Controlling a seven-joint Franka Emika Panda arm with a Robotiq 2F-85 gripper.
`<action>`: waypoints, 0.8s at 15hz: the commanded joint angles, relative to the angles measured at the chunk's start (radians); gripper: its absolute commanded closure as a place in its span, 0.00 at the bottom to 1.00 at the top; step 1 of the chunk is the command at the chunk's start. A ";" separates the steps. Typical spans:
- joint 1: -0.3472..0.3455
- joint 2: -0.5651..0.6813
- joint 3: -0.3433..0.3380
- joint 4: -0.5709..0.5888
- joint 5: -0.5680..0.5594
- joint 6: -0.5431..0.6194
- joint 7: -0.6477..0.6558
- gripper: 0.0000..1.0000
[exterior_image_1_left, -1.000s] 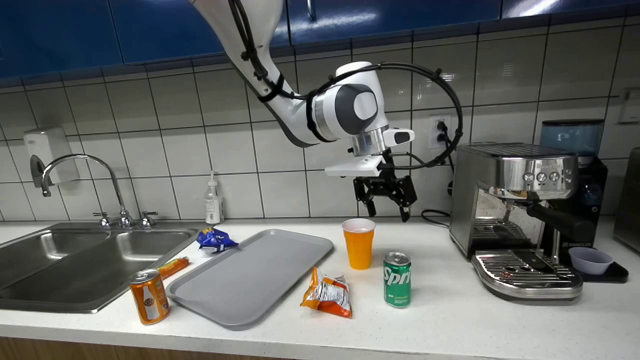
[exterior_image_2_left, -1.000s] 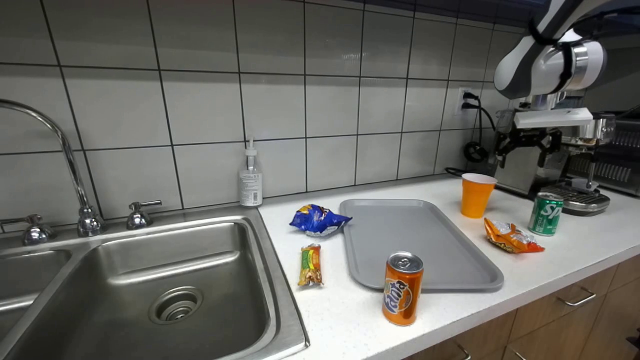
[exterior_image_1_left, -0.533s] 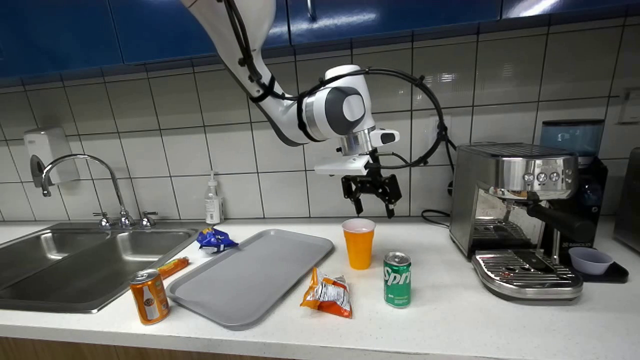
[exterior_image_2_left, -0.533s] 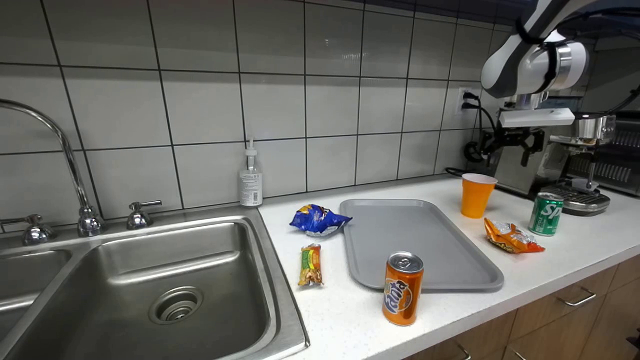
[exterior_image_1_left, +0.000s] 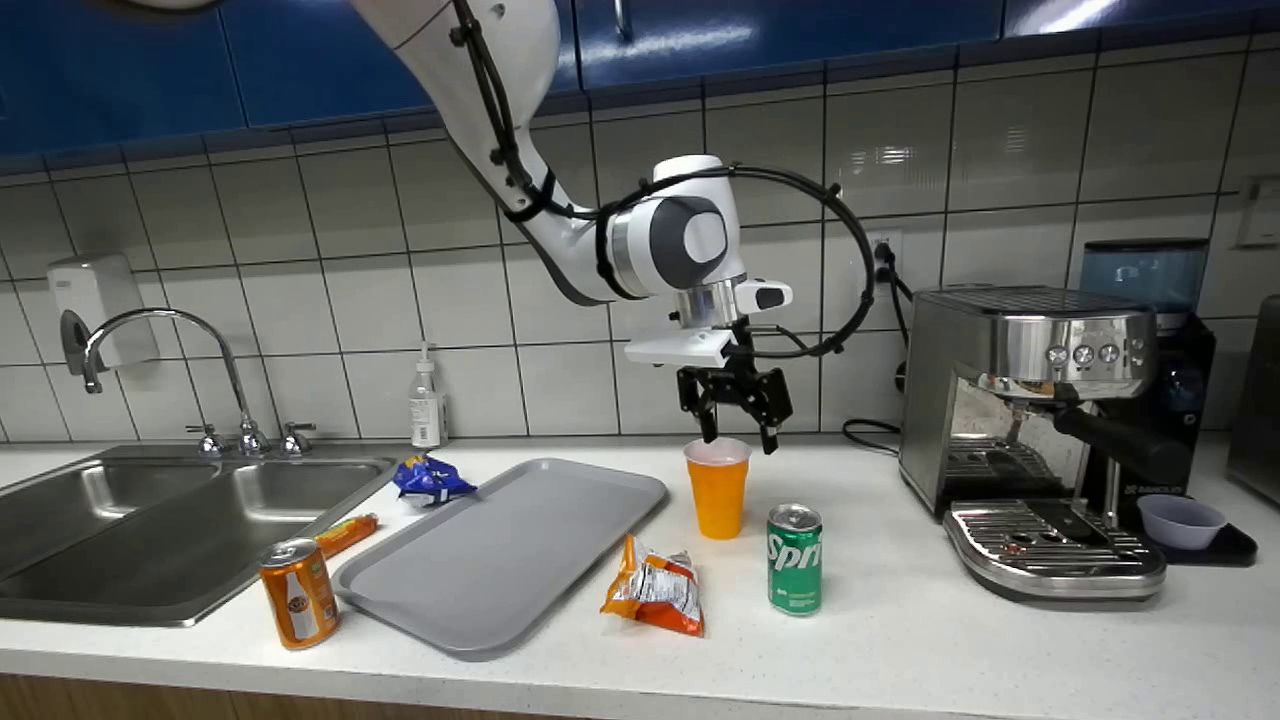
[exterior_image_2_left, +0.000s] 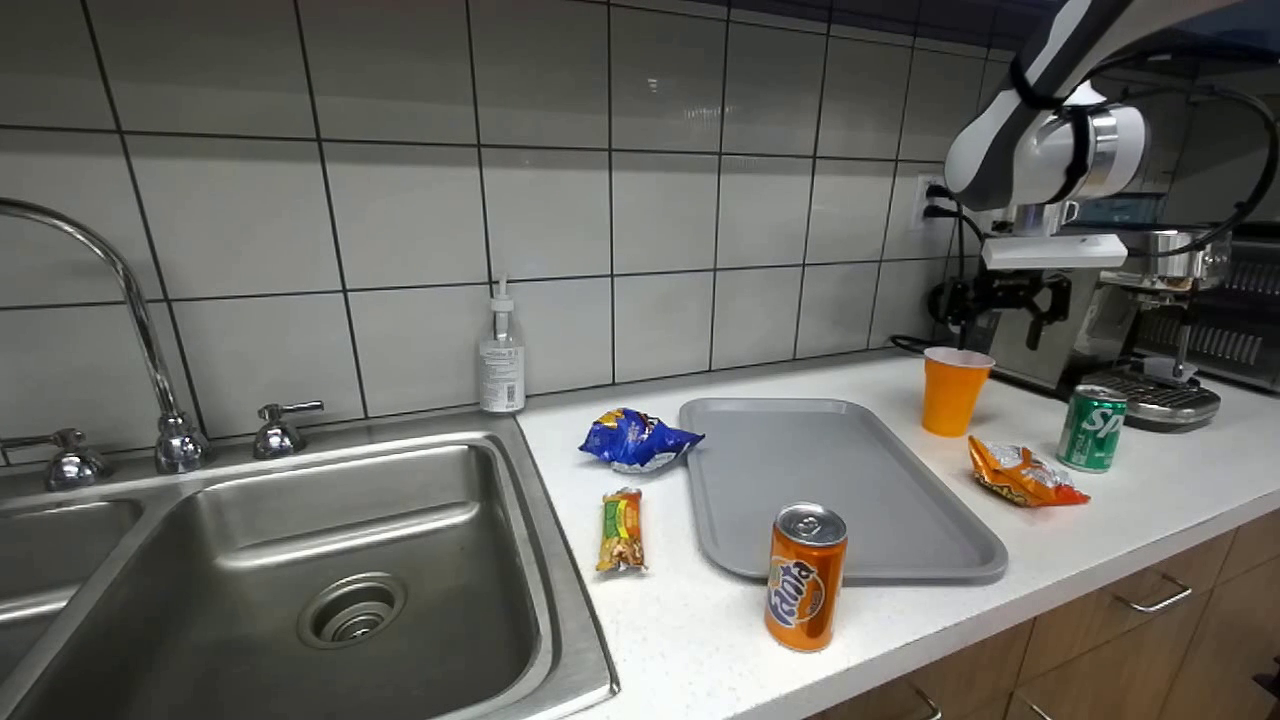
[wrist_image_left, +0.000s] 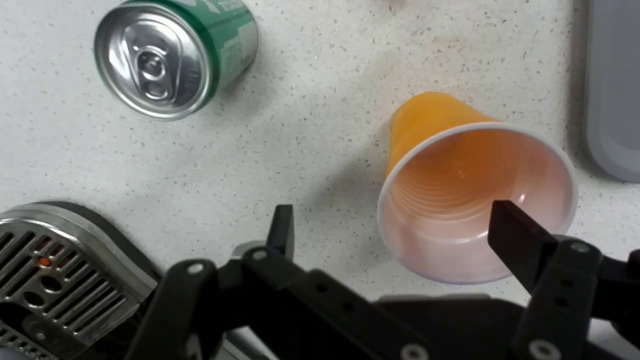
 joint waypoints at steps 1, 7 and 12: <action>-0.005 0.050 0.008 0.069 0.018 -0.052 0.018 0.00; -0.003 0.094 0.008 0.102 0.019 -0.069 0.025 0.00; -0.010 0.103 0.008 0.114 0.020 -0.082 0.017 0.44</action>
